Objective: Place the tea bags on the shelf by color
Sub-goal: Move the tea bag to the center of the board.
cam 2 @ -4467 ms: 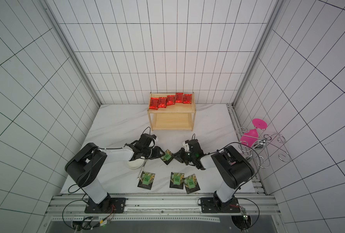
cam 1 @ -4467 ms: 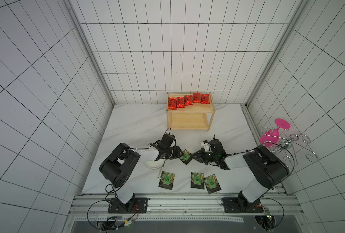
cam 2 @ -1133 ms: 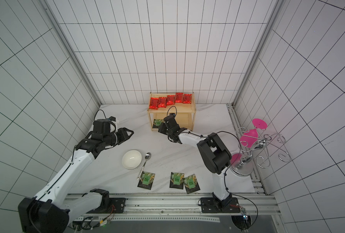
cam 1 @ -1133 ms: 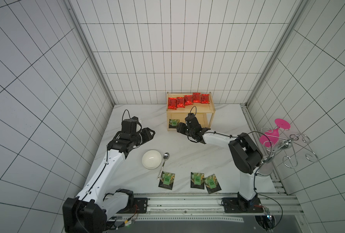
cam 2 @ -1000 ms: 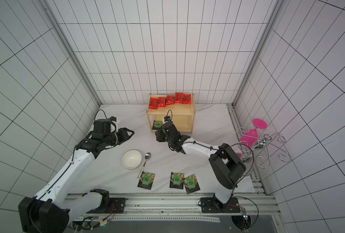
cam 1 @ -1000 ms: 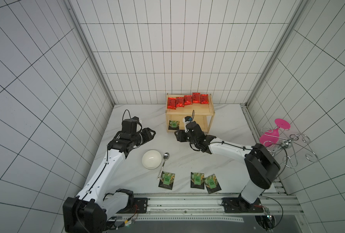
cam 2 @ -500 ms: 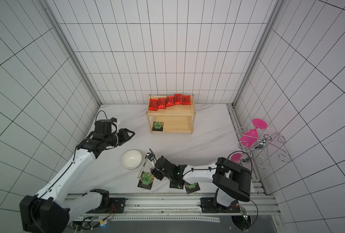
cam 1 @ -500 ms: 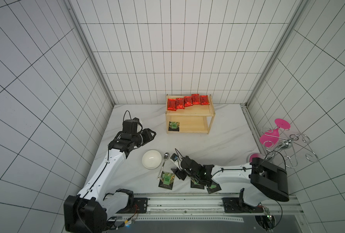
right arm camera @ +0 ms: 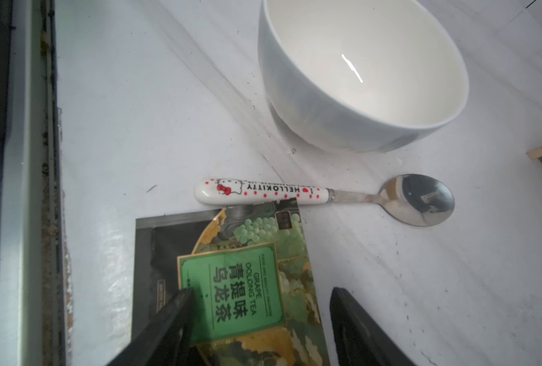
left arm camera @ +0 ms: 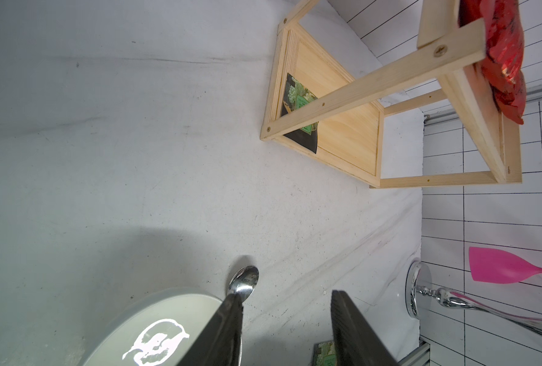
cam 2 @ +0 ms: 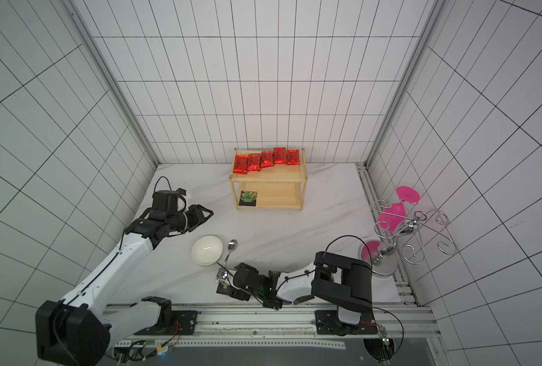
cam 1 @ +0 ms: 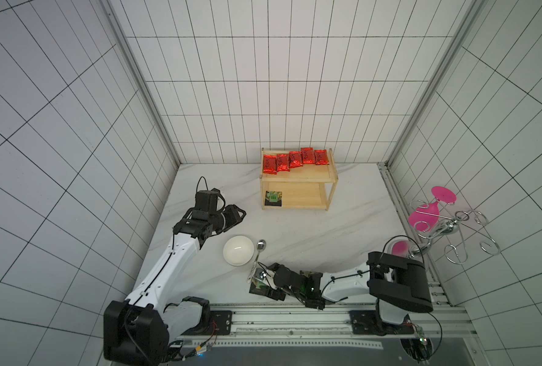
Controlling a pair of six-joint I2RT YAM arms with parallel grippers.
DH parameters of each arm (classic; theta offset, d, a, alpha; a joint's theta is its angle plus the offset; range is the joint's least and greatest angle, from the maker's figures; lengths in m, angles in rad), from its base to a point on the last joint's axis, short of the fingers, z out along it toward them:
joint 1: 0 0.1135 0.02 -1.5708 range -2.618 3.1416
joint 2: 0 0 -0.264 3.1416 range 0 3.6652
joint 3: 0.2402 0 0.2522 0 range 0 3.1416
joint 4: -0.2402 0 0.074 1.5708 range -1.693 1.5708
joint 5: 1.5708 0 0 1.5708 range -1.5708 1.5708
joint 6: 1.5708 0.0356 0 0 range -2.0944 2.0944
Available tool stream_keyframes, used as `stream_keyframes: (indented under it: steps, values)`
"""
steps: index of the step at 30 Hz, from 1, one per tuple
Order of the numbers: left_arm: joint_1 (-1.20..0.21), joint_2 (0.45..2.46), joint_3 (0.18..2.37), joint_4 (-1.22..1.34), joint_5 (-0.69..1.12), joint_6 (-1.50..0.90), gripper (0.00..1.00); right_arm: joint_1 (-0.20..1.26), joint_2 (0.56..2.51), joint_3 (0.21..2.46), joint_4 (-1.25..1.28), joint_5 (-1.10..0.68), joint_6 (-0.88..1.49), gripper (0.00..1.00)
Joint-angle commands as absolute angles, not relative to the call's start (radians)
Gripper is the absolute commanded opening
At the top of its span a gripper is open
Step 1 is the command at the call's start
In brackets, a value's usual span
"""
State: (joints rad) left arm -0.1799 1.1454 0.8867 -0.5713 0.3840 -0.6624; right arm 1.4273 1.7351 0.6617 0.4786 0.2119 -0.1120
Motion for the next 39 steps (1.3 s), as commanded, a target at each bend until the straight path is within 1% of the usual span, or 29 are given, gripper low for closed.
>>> stream_keyframes:
  steps: [1,7,12,19,23,26,29,32,35,39]
  values:
    - [-0.186,1.157,0.871,-0.537,0.402,-0.667,0.49,1.391,1.726,0.655,0.468,0.243,-0.084,0.70]
    - [-0.187,1.164,0.863,-0.528,0.411,-0.670,0.49,1.328,1.710,0.605,0.450,0.255,-0.018,0.70]
    - [-0.203,1.173,0.854,-0.512,0.417,-0.681,0.49,1.244,1.688,0.565,0.439,0.268,-0.012,0.70]
    - [-0.313,1.208,0.844,-0.464,0.410,-0.733,0.49,1.092,1.649,0.555,0.433,0.243,-0.071,0.70]
    - [-0.401,1.256,0.868,-0.456,0.374,-0.741,0.49,1.033,1.573,0.546,0.411,0.242,-0.097,0.70]
    - [-0.434,1.304,0.865,-0.410,0.381,-0.761,0.49,1.026,1.508,0.529,0.381,0.220,-0.052,0.69]
    - [-0.463,1.389,0.885,-0.355,0.430,-0.798,0.47,1.091,1.507,0.517,0.399,0.259,0.000,0.69]
    - [-0.513,1.422,0.917,-0.368,0.401,-0.787,0.47,1.132,1.513,0.519,0.382,0.287,0.056,0.69]
    - [-0.573,1.453,0.926,-0.362,0.375,-0.776,0.47,1.121,1.462,0.483,0.392,0.255,0.148,0.67]
    - [-0.620,1.547,0.968,-0.382,0.335,-0.748,0.44,1.040,1.356,0.436,0.397,0.143,0.298,0.62]
